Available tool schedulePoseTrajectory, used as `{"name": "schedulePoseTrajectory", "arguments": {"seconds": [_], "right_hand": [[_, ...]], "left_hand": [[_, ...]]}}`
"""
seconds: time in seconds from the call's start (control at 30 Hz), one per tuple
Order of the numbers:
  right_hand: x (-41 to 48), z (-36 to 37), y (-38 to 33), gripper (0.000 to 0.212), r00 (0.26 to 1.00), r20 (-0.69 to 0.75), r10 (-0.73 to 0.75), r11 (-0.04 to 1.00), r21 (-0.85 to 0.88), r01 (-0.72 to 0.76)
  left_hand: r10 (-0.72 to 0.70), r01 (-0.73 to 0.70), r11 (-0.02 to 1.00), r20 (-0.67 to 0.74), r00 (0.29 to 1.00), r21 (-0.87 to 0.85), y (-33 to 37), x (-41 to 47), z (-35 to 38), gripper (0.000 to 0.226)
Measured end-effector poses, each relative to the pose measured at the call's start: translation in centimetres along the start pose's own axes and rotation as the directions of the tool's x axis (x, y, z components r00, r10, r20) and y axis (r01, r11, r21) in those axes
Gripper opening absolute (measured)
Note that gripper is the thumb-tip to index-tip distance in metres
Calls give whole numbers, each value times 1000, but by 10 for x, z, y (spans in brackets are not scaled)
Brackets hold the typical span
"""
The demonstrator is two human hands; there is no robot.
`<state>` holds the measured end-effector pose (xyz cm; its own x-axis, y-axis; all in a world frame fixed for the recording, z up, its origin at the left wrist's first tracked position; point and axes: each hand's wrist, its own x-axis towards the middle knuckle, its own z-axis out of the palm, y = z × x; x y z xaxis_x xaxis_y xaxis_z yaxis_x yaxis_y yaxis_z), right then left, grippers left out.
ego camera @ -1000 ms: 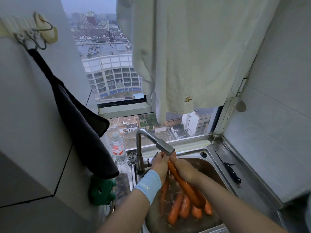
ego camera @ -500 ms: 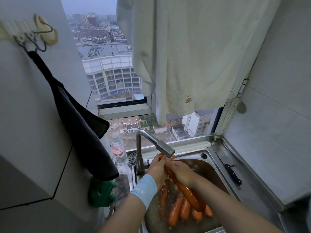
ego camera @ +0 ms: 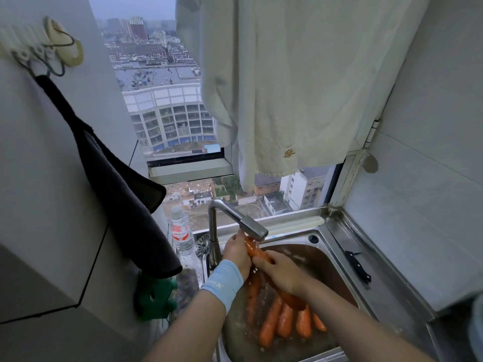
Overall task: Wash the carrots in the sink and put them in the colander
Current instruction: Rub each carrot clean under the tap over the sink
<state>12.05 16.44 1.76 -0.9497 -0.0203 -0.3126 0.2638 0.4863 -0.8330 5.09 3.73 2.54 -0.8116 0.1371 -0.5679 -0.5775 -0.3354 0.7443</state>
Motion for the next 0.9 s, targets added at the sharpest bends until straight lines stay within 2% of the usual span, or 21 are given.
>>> {"name": "schedulePoseTrajectory", "arguments": {"seconds": [0.1, 0.2, 0.37, 0.43, 0.53, 0.6, 0.67, 0.73, 0.83, 0.9], "right_hand": [[4, -1, -1, 81, 1000, -20, -6, 1000, -28, 6], [10, 0, 1, 94, 998, 1, 66, 998, 23, -66], [10, 3, 2, 79, 984, 74, 163, 985, 47, -167], [7, -1, -1, 79, 977, 145, 155, 985, 55, -165], [3, -5, 1, 55, 970, 228, 80, 989, 107, -106], [4, -8, 4, 59, 981, 188, 37, 994, 97, -56], [5, -12, 8, 61, 991, 129, 31, 993, 105, -45], [5, -20, 10, 50, 989, 146, 38, 994, 97, -53], [5, -25, 17, 34, 979, 196, 50, 996, 65, -64], [5, -23, 20, 31, 981, 185, 53, 995, 76, -68]], "left_hand": [[14, -29, 994, 138, 990, 108, -7, -5, -7, 23], [28, -70, 966, 167, 986, 249, -11, -11, -11, 24], [53, -38, 901, -22, 998, 432, -9, -17, -7, 57], [67, -36, 903, -59, 996, 428, -9, -12, -7, 64], [60, -29, 935, -76, 995, 353, -15, 12, -15, 78], [71, -58, 933, -24, 997, 354, -11, 7, -15, 71], [26, -41, 963, 61, 998, 265, -3, -9, -11, 47], [-10, -19, 977, 137, 991, 212, 3, -13, -13, 29], [-74, 39, 987, 223, 972, 157, 6, -13, -18, 24], [-61, 31, 991, 224, 973, 133, 6, -19, -16, 25]]}}
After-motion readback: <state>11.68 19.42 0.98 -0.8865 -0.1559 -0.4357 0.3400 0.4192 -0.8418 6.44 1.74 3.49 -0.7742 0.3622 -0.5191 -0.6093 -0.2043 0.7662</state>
